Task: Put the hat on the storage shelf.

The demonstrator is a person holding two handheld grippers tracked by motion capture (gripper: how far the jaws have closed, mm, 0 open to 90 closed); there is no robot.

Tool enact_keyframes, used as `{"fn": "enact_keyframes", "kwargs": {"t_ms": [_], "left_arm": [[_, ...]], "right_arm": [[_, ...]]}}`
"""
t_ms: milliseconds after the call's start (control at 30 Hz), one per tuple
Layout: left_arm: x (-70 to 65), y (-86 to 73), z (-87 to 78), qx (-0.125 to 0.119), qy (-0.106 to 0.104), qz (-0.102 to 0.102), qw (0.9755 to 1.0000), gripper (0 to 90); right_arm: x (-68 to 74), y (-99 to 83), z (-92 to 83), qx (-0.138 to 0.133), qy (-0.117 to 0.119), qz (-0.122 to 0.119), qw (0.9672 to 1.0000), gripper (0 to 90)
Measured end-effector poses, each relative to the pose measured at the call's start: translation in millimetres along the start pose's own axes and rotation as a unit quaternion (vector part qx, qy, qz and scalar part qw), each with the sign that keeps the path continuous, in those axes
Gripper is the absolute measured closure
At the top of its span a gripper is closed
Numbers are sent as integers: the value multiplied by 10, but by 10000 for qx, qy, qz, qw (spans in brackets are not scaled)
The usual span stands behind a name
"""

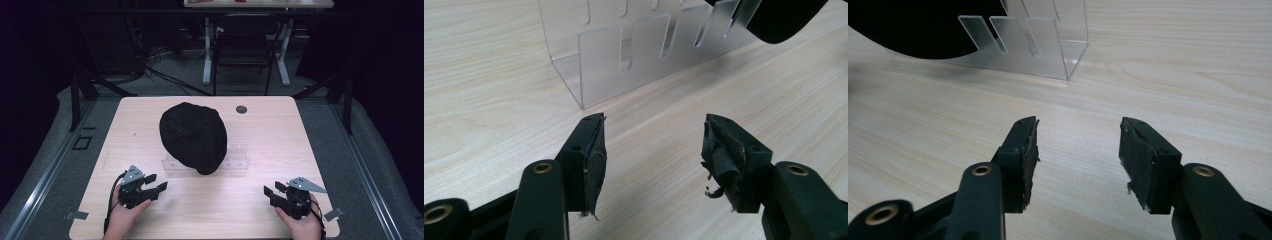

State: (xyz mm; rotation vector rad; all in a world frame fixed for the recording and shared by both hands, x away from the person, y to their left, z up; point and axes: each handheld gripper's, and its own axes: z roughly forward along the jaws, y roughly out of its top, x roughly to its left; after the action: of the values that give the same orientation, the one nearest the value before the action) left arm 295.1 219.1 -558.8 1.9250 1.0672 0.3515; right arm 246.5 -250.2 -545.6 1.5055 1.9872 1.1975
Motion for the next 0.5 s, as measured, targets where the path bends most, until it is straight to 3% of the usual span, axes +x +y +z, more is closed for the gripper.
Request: {"fn": "enact_keyframes", "kwargs": {"t_ms": [500], "left_arm": [[19, -19, 33, 52, -21, -31, 10000, 431]], "right_arm": [[-53, -70, 78, 0, 125, 125, 9998, 489]]}}
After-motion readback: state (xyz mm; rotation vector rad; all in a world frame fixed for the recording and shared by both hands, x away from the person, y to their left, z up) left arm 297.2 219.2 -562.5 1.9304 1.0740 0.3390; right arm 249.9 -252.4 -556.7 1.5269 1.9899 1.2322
